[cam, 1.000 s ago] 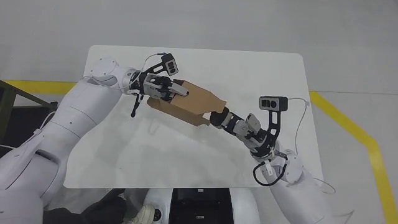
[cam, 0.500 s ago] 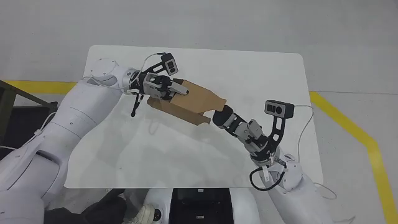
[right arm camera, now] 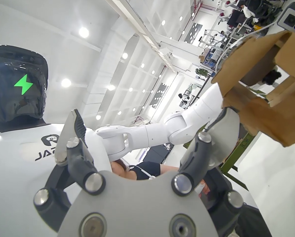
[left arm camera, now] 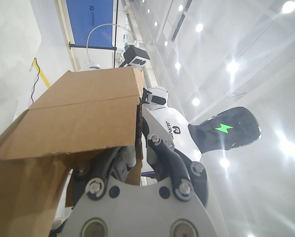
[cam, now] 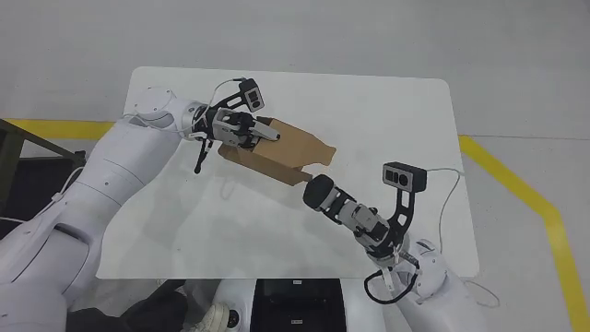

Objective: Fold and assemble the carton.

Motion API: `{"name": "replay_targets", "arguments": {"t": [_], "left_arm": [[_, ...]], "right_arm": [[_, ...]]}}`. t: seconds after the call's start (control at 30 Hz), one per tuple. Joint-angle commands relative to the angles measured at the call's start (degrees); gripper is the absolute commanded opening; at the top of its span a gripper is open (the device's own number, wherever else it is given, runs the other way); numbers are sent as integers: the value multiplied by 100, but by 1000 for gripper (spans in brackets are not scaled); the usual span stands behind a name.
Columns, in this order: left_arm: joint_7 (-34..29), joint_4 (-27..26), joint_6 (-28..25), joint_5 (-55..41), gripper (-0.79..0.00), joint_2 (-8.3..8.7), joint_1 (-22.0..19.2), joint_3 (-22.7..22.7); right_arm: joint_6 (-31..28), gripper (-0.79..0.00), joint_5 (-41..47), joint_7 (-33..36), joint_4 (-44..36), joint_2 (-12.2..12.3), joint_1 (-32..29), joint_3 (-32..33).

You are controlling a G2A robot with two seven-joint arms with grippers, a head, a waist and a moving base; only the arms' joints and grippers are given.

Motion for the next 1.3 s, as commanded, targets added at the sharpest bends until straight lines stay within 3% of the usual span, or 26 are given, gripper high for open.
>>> {"name": "replay_targets", "arguments": {"t": [0.0, 0.63, 1.27], "left_arm": [[0, -6, 0, 5, -785, -2, 7, -8], [0, -63, 43, 29, -785, -22, 24, -26], [0, -43, 44, 18, -785, -31, 30, -35]], "right_arm": [[-3, 0, -129, -192, 64, -14, 56, 5], [161, 0, -479, -835, 366, -94, 576, -116], [128, 0, 667, -255, 644, -70, 683, -219]]}}
